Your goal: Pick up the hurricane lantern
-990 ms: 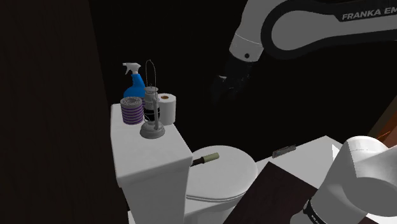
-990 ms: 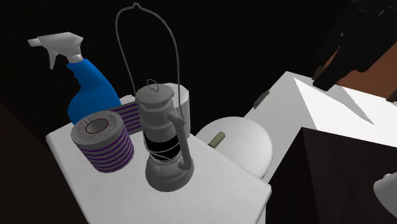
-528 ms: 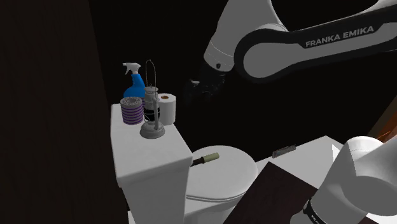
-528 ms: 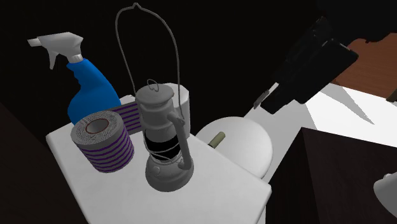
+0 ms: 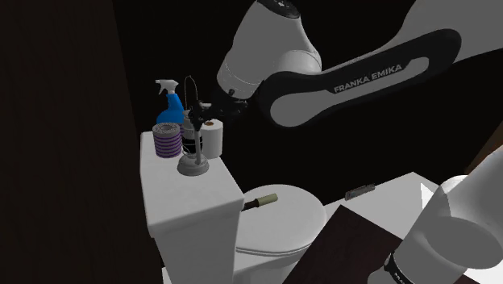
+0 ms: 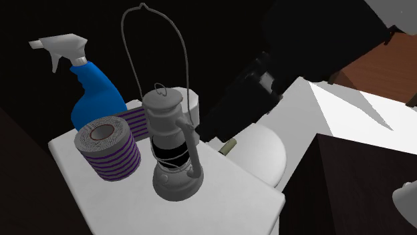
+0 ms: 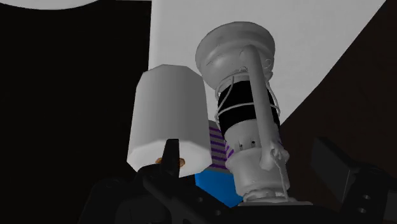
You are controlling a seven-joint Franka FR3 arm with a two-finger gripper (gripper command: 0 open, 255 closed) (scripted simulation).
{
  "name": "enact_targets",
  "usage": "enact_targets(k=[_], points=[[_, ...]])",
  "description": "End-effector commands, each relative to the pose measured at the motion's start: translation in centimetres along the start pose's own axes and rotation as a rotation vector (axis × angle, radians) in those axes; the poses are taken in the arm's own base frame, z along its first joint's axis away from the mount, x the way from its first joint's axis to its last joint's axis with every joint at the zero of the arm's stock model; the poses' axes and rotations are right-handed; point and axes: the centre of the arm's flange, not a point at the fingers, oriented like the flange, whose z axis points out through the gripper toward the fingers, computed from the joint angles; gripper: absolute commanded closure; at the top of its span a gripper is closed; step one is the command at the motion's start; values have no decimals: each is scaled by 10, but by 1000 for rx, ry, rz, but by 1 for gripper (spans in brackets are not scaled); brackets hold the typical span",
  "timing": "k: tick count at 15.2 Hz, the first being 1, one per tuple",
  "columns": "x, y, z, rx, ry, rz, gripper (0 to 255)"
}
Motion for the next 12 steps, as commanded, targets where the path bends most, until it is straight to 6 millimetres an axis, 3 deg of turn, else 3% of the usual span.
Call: enact_targets(k=[1,2,11,12], points=[[9,-20,9,8,49,6,0],[12,-28,13,10,68,8,0],[-10,-27,46,10,68,8,0],[-11,-26,47,10,68,8,255]])
